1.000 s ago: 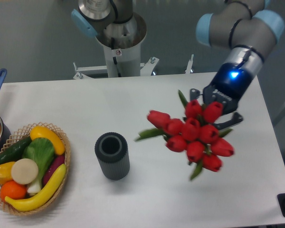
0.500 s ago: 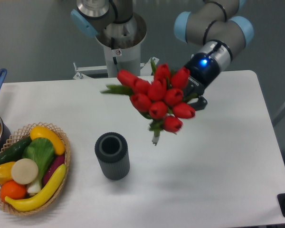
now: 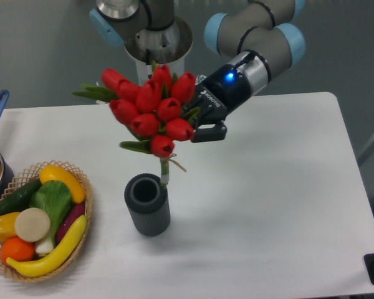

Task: Insert the flowers into the vase
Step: 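Lower the tulip stems down into the grey vase opening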

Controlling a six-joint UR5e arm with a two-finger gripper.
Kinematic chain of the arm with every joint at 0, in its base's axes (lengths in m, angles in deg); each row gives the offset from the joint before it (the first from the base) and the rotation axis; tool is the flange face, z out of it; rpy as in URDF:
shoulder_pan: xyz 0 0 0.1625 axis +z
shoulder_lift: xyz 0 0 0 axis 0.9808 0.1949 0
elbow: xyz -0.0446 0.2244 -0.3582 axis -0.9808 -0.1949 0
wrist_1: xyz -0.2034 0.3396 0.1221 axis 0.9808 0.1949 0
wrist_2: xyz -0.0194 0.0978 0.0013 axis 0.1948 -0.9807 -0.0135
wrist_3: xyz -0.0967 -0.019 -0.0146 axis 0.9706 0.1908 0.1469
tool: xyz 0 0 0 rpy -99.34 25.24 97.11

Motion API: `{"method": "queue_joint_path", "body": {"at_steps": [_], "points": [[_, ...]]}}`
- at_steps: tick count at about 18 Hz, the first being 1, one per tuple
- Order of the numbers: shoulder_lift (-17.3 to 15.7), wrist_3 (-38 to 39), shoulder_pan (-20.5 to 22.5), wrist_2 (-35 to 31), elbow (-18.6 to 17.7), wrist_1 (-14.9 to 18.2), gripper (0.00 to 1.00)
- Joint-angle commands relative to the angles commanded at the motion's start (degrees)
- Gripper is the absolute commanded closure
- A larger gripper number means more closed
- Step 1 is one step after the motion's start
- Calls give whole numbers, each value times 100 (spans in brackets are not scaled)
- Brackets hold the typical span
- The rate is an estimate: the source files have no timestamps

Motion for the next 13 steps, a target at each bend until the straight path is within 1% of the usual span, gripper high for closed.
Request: {"method": "queue_joint_path", "body": {"at_steps": [4, 8, 11, 13], "points": [[158, -61, -61, -9, 0, 0, 79], [272, -334, -105, -18, -123, 0, 79], [299, -343, -167, -26, -194, 0, 79], [281, -343, -167, -26, -325, 0, 79]]}}
